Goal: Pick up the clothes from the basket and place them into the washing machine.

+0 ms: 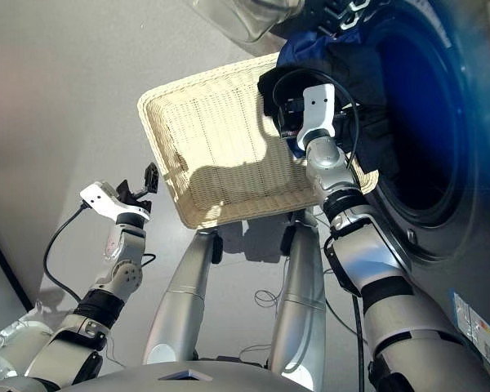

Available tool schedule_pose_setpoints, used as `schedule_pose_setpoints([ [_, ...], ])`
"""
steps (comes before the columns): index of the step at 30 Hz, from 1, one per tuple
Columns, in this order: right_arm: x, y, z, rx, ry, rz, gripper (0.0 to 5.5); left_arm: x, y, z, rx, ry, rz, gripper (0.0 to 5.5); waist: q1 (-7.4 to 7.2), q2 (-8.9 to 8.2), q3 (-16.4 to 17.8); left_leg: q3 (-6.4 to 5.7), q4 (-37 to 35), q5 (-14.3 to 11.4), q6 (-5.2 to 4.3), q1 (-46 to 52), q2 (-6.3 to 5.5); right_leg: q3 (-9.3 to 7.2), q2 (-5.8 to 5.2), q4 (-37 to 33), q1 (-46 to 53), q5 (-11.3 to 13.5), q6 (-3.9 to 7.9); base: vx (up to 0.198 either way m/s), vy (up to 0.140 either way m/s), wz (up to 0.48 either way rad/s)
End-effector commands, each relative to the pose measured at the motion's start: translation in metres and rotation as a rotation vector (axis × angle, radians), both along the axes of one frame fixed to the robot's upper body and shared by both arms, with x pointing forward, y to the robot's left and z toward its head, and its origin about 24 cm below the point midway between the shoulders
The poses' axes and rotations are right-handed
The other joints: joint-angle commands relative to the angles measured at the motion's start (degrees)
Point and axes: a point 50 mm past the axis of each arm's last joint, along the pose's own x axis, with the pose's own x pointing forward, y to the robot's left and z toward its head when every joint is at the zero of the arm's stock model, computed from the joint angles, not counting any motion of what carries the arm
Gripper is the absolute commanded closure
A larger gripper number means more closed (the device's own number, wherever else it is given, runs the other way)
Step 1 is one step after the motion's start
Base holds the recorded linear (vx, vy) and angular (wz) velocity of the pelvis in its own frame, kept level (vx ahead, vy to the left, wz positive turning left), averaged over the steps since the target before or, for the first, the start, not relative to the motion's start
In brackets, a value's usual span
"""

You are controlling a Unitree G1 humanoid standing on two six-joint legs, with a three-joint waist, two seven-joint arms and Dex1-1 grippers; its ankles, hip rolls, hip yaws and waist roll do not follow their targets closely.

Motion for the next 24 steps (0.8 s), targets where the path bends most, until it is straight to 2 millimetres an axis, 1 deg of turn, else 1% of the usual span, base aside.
schedule_pose_setpoints([
  [1, 0.006, -0.006, 0.026, -0.011, -0.061, -0.089, 0.0, 0.005, 0.012, 0.026, 0.087, -0.11, 0.036, 0.0, 2.05, 1.67, 2.7, -0.61, 1.57, -0.06, 3.15, -0.38, -0.62, -0.73, 1.57, 2.32, -3.78, 6.35, 4.85, 0.0, 0.0, 0.0],
  [3, 0.006, -0.018, 0.03, 0.023, -0.056, -0.157, 0.0, 0.006, 0.013, 0.028, 0.102, -0.112, 0.039, 0.0, 2.28, 2.21, 3.33, -0.84, 1.84, 0.09, 2.93, -1.36, -0.82, -0.51, 1.23, 2.73, -4.36, 6.28, 4.95, 0.0, 0.0, 0.0],
  [5, 0.006, -0.024, 0.033, 0.066, -0.057, -0.18, 0.0, 0.005, 0.013, 0.029, 0.11, -0.116, 0.037, 0.0, 2.43, 2.52, 3.67, -0.83, 2.69, 0.08, 2.96, -2.06, -1.17, -0.35, 1.24, 3.74, -5.07, 6.33, 4.95, 0.0, 0.0, 0.0],
  [6, 0.006, -0.027, 0.038, 0.09, -0.07, -0.193, 0.0, 0.005, 0.013, 0.028, 0.114, -0.112, 0.037, 0.0, 2.55, 2.65, 3.74, -0.68, 3.22, -0.04, 3.0, -2.51, -1.28, -0.31, 1.19, 3.79, -5.17, 6.46, 4.91, 0.0, 0.0, 0.0],
  [8, 0.007, -0.027, 0.043, 0.098, -0.081, -0.189, 0.0, 0.003, 0.016, 0.027, 0.119, -0.105, 0.041, 0.0, 2.68, 2.76, 3.78, -0.68, 3.89, 0.05, 3.0, -3.01, -1.46, -0.22, 1.3, 4.05, -5.31, 6.81, 4.91, 0.0, 0.0, 0.0],
  [9, 0.007, -0.027, 0.043, 0.097, -0.078, -0.189, 0.0, 0.003, 0.016, 0.027, 0.116, -0.103, 0.041, 0.0, 2.74, 2.77, 3.68, -0.43, 4.18, -0.02, 2.99, -3.2, -1.41, -0.19, 1.26, 3.89, -5.19, 6.94, 4.89, 0.0, 0.0, 0.0],
  [10, 0.008, -0.024, 0.047, 0.109, -0.091, -0.175, 1.68, 0.002, 0.018, 0.026, 0.117, -0.102, 0.048, 0.0, 2.76, 2.74, 3.56, -0.31, 4.5, -0.06, 3.0, -3.24, -1.46, -0.24, 1.33, 3.86, -5.0, 7.13, 4.87, 0.0, 0.0, 0.0],
  [11, 0.009, -0.022, 0.049, 0.107, -0.097, -0.163, 5.5, 0.003, 0.019, 0.028, 0.115, -0.104, 0.048, 0.0, 2.73, 2.7, 3.52, -0.26, 4.96, -0.09, 2.95, -3.37, -1.47, -0.23, 1.39, 3.76, -4.89, 7.33, 4.88, 0.0, 0.0, 0.0],
  [16, 0.009, -0.011, 0.043, 0.119, -0.1, -0.118, 5.5, 0.004, 0.018, 0.028, 0.114, -0.108, 0.041, 0.0, 2.11, 2.11, 3.09, -0.15, 6.11, -0.32, 2.71, -2.62, -1.56, -0.45, 1.61, 3.1, -2.95, 8.0, 4.8, 0.0, 0.0, 0.0],
  [18, 0.008, -0.006, 0.041, 0.11, -0.11, -0.102, 5.5, 0.004, 0.018, 0.027, 0.109, -0.104, 0.044, 0.0, 1.65, 1.65, 2.87, 0.0, 5.82, -0.44, 2.57, -1.51, -1.36, -0.69, 1.58, 2.23, -1.35, 8.33, 4.77, 0.0, 0.0, 0.0],
  [21, 0.007, -0.002, 0.039, 0.057, -0.133, -0.133, 5.5, 0.005, 0.02, 0.025, 0.1, -0.092, 0.061, 0.0, 0.76, 1.01, 2.66, 0.15, 4.28, -0.33, 2.15, 1.2, -0.87, -0.8, 1.44, -0.13, 1.73, 8.7, 4.86, 0.0, 0.0, 0.0],
  [23, 0.004, -0.008, 0.04, -0.002, -0.161, -0.194, 5.5, 0.005, 0.022, 0.024, 0.105, -0.085, 0.081, 0.0, 0.25, 0.86, 2.44, 0.37, 1.87, -0.12, 1.85, 3.59, -0.55, -1.01, 1.31, -2.59, 4.23, 8.72, 4.86, 0.0, 0.0, 0.0],
  [24, 0.002, -0.013, 0.039, -0.037, -0.178, -0.253, 5.5, 0.005, 0.022, 0.022, 0.103, -0.08, 0.095, 0.0, 0.03, 0.88, 2.34, 0.46, -0.16, 0.1, 1.73, 5.16, -0.31, -1.08, 1.25, -4.4, 5.72, 8.72, 4.9, 0.0, 0.0, 0.0],
])
